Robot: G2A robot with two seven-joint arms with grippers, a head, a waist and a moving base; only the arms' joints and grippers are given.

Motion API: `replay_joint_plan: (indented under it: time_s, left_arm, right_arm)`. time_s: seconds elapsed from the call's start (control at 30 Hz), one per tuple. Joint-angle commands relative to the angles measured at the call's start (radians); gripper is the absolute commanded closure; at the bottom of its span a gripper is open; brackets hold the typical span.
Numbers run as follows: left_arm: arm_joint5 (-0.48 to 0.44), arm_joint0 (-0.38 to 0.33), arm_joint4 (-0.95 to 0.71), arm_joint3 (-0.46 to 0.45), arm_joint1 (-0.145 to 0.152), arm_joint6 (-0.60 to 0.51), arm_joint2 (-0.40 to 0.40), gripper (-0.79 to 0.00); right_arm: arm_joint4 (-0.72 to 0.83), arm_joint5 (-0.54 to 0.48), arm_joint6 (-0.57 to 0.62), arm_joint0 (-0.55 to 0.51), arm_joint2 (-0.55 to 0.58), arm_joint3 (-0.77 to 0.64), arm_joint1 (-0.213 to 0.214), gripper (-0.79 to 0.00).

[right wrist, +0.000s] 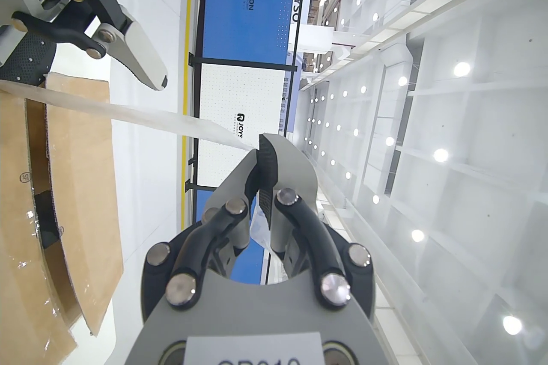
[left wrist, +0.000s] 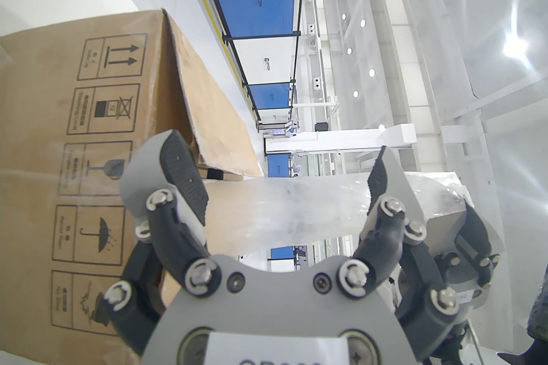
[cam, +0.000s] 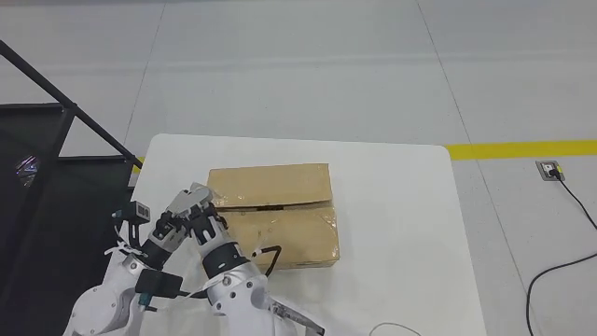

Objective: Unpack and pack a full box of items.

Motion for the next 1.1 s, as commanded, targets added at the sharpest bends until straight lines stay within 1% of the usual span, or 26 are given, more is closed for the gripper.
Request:
replay_joint_plan:
  time_s: [0.0,0.23,0.4,0.6,0.77,0.83,0.9,1.07]
  left_arm:
    - [-0.001,0.003,-0.002,-0.001,0.001,-0.001,0.0,-0.785]
    - [-0.012,0.027,-0.023,-0.018,0.004,0.0,-0.013,-0.785]
    - [-0.022,0.048,-0.051,-0.04,0.006,0.0,-0.032,-0.785]
    - [-0.029,0.07,-0.073,-0.066,0.009,-0.01,-0.047,-0.785]
    - [-0.033,0.076,-0.079,-0.076,0.01,0.0,-0.051,-0.785]
    - [-0.033,0.078,-0.083,-0.076,0.011,0.0,-0.054,-0.785]
    - [-0.03,0.079,-0.071,-0.073,0.012,-0.003,-0.053,-0.785]
    - [-0.029,0.07,-0.054,-0.059,0.012,0.007,-0.037,-0.785]
  right_arm:
    - [-0.019,0.0,-0.004,-0.006,-0.001,-0.002,-0.003,0.0]
    - [-0.061,-0.024,-0.033,-0.022,0.022,0.005,-0.013,0.0]
    - [-0.056,-0.043,-0.063,-0.031,0.076,0.016,-0.015,0.0]
    - [-0.054,-0.062,-0.112,-0.063,0.143,0.0,-0.008,0.0]
    - [-0.052,-0.037,-0.157,-0.088,0.176,-0.023,-0.005,0.0]
    - [-0.07,-0.026,-0.155,-0.095,0.165,-0.034,-0.007,0.0]
    - [-0.081,-0.012,-0.125,-0.093,0.147,-0.038,-0.01,0.0]
    - [-0.081,-0.004,-0.047,-0.041,0.072,-0.019,-0.017,0.0]
